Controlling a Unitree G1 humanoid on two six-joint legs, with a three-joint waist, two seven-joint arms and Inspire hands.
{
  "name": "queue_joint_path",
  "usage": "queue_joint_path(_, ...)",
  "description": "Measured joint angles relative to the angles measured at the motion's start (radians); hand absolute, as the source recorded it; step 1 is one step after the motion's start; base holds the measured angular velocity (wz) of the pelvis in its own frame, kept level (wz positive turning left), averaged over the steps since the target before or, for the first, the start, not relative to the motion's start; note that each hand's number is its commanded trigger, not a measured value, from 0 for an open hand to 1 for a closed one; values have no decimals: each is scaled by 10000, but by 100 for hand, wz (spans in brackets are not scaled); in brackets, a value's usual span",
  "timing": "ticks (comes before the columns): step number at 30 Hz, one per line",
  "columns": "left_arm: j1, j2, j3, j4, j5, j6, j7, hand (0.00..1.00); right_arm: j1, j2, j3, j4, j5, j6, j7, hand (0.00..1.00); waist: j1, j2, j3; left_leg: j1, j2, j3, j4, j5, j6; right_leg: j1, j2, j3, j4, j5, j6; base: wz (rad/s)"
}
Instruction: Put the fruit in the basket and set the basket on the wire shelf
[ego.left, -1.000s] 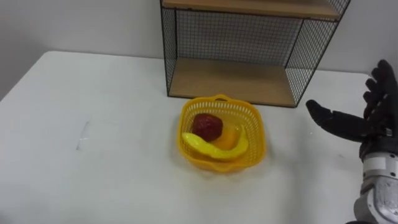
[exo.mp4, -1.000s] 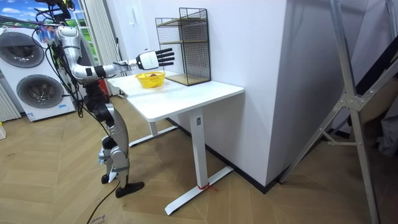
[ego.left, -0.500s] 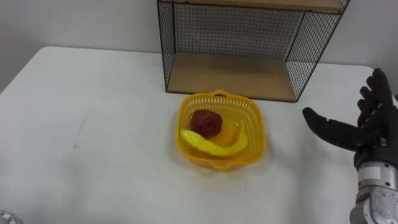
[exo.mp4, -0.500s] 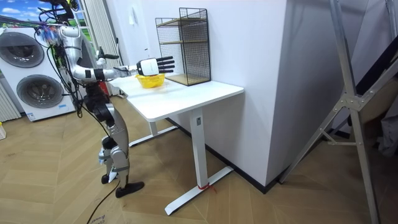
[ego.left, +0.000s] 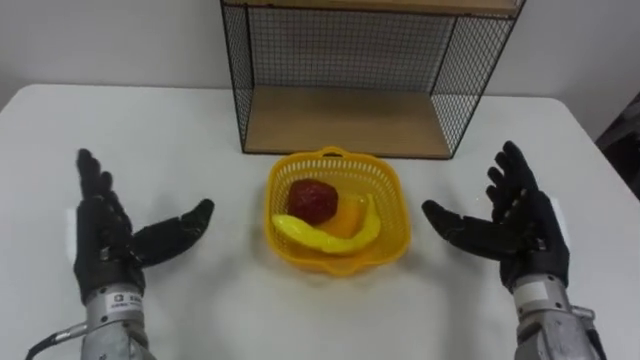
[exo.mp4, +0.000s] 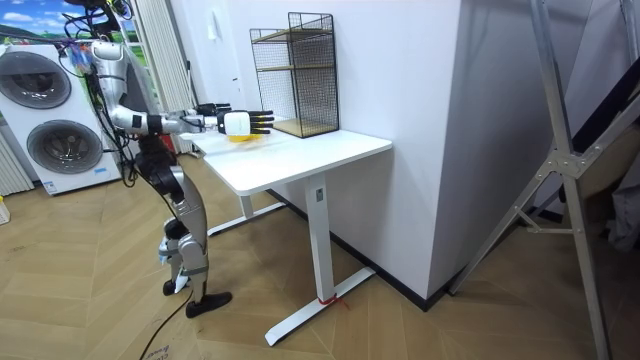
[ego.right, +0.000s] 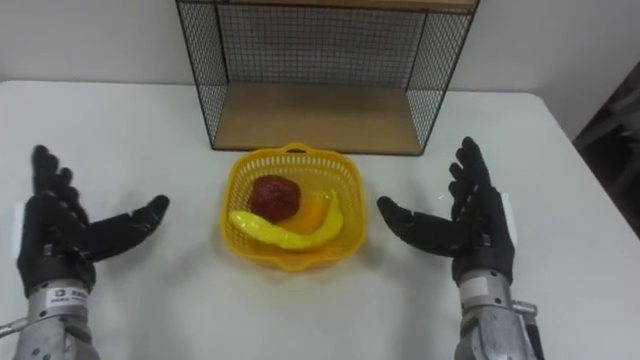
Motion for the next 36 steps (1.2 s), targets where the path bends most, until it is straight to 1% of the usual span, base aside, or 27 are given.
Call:
queue_joint_path(1, -1, -5, -10, 12, -22, 29, -128, 0, -2, 17, 28, 48, 82, 0, 98, 0, -34, 8, 9, 4, 2, 10, 4, 0, 0, -6, 1, 9, 21, 0, 0, 0)
queue_joint_path(2, -19, -8, -13, 58, -201, 37, -410, 0, -13, 27, 64, 179, 391, 0, 301, 0, -150, 15, 26, 9, 5, 17, 3, 0, 0, -7, 1, 22, 38, 0, 0, 0)
queue_joint_path(5, -46, 2, -29, 258, -820, 38, -827, 0, -39, 8, 351, 265, 1287, 3, 466, 0, -217, 60, 50, 23, 4, 50, -1, -1, 0, -29, 2, 22, 92, 1, -2, -1)
queue_joint_path(7, -49, 8, -78, 412, -1006, 39, -1079, 0, -43, 7, 406, 264, 1693, 3, 674, 0, -225, 61, 50, 24, 5, 50, -6, -1, 0, -24, 6, 21, 93, 4, -7, 0)
queue_joint_path(9, -47, -6, -274, 592, -1420, 71, -1424, 0, -64, 1, 455, 264, 2324, 3, 995, 0, -217, 56, 47, 31, 5, 48, -14, -1, 0, -1, 11, 20, 61, 7, -13, 0)
queue_joint_path(13, -46, -18, -600, 598, -2035, 161, -1826, 0, -89, -1, 691, 265, 2946, 3, 1447, 0, -209, 50, 42, 31, 5, 60, 5, 0, 0, -14, 15, 26, 45, 12, -20, 0)
queue_joint_path(18, -47, -184, -643, 749, -2559, 230, -2503, 0, -93, -1, 761, 274, 3351, 10, 1885, 0, -166, 28, 27, 76, 7, 155, 15, 2, 3, -17, 22, 99, 52, 12, -20, -4)
queue_joint_path(22, -47, -168, -726, 939, -2553, 288, -2727, 0, -212, 2, 810, 552, 4045, 10, 2108, 0, -164, -6, 10, 105, 18, 306, 15, 2, 3, -20, 21, 148, 65, 14, -17, -7)
queue_joint_path(24, -47, -141, -785, 967, -2545, 288, -2735, 0, -264, 1, 1036, 656, 4405, 10, 2115, 0, -171, -7, 5, 100, 17, 321, 15, 2, 3, -44, 20, 164, 99, 13, -17, 0)
queue_joint_path(26, -80, -148, -785, 979, -2548, 284, -2747, 0, -309, 7, 1204, 656, 4462, 12, 2155, 0, -173, -10, 0, 27, 15, 336, 19, 2, 3, -169, 14, 170, 198, 13, -17, 0)
queue_joint_path(28, -134, -151, -798, 1071, -2548, 279, -2784, 0, -363, 6, 1261, 669, 4445, 17, 2163, 0, -175, 13, 14, 20, 11, 340, 21, 2, 3, -181, 11, 169, 213, 13, -17, 0)
queue_joint_path(29, -134, -150, -795, 1140, -2548, 279, -2846, 0, -399, 2, 1311, 724, 4423, 17, 2166, 0, -168, 39, -14, 31, 11, 340, 22, 1, 4, -177, 11, 169, 220, 13, -17, 0)
queue_joint_path(30, -135, -151, -799, 1176, -2549, 279, -2868, 0, -448, 5, 1340, 772, 4360, 28, 2167, 0, -177, 56, -25, 38, 11, 339, 21, 2, 3, -176, 12, 169, 223, 13, -17, 0)
queue_joint_path(36, -141, -179, -792, 1272, -2577, 275, -3090, 0, -473, -1, 1429, 935, 4221, 50, 2238, 0, -162, 37, -25, 55, -2, 334, 67, 2, 4, -194, 6, 210, 315, 8, -15, 0)
